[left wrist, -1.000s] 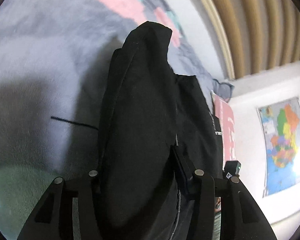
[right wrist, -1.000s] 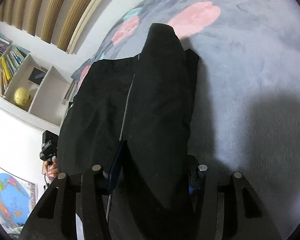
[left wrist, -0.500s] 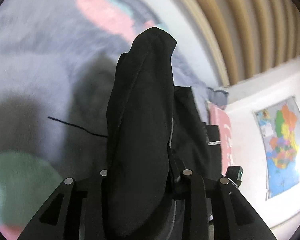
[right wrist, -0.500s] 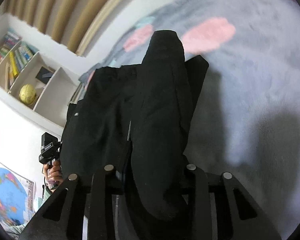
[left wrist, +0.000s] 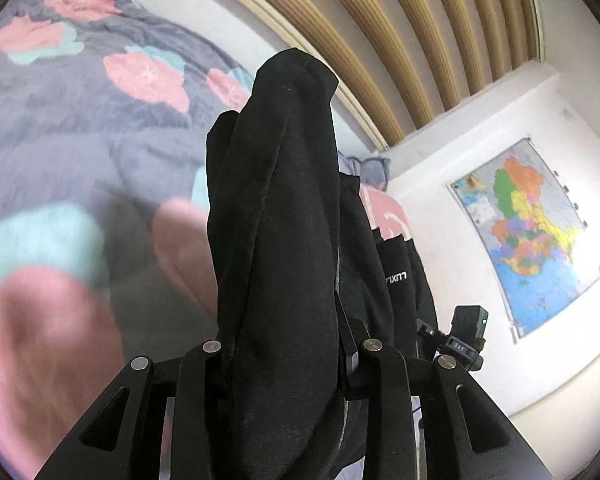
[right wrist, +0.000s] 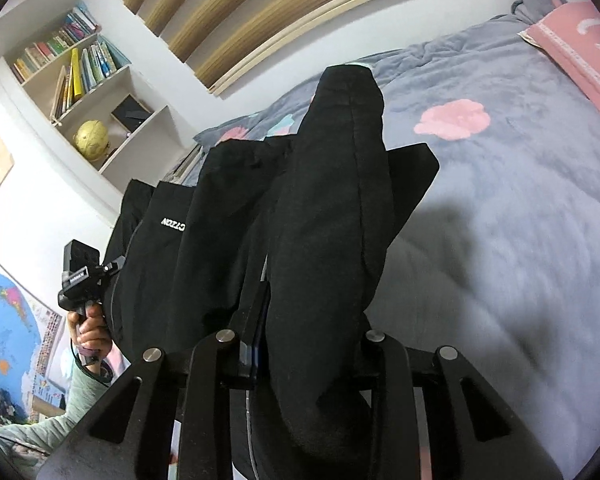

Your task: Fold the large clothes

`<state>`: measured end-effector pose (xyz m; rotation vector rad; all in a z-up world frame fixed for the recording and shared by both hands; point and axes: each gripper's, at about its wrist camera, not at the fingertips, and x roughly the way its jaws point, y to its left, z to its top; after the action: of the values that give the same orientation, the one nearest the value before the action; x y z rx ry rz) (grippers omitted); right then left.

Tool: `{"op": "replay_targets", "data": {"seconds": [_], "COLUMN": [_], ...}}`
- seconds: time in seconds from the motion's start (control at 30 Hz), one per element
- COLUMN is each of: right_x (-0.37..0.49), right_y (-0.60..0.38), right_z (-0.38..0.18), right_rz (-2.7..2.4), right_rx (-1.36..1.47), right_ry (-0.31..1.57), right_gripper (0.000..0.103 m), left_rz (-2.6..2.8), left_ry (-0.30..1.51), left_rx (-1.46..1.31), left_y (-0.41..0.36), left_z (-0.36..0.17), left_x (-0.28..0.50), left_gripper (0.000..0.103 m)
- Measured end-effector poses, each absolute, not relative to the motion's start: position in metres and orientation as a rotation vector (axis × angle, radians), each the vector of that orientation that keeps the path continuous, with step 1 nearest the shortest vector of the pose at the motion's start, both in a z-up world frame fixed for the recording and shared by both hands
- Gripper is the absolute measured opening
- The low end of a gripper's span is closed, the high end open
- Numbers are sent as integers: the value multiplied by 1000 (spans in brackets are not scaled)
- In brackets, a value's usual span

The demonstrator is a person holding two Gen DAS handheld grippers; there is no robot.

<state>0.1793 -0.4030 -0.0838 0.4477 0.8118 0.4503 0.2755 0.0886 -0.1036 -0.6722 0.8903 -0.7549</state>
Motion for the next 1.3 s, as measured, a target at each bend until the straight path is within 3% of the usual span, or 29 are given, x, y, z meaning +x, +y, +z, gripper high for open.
{"op": "replay_targets", "data": {"seconds": [0.2,0.43,0.53,0.63,0.73,1.0,1.13,1.3], "right_x": [123,112,109,102,86,60,75,101], "right_y": [-397,-420,-442,-458,-474,-416,-335,-274], "right_z": [-102,-168,-191,-208,-202,-104,-96,-136], "right_rz": [408,342,298,245,161,15,91,61], "right_rx": [431,557,649,711,711,347,230,164], "right_ry": [906,982,999,1032,1019,867,884,968], "right_gripper": [32,32,35,43,55,55,56,56], "left_rz": [-765,-684,-620,-585,-539,-496,-532,-466], "left_ry": [971,1038,1069,1064,1032,856,843,927], "left_rx": [-709,-827,-905,-953,-879,-464,-338,-257], "left_y": [104,126,148,166,178,139,88,46], "left_z": [-134,-217,-248,-263,-247,-138,-129,-158], "left_x": [216,198,198,196,187,159,152,158], "left_gripper": [32,35,45,46,46,46,47,47]}}
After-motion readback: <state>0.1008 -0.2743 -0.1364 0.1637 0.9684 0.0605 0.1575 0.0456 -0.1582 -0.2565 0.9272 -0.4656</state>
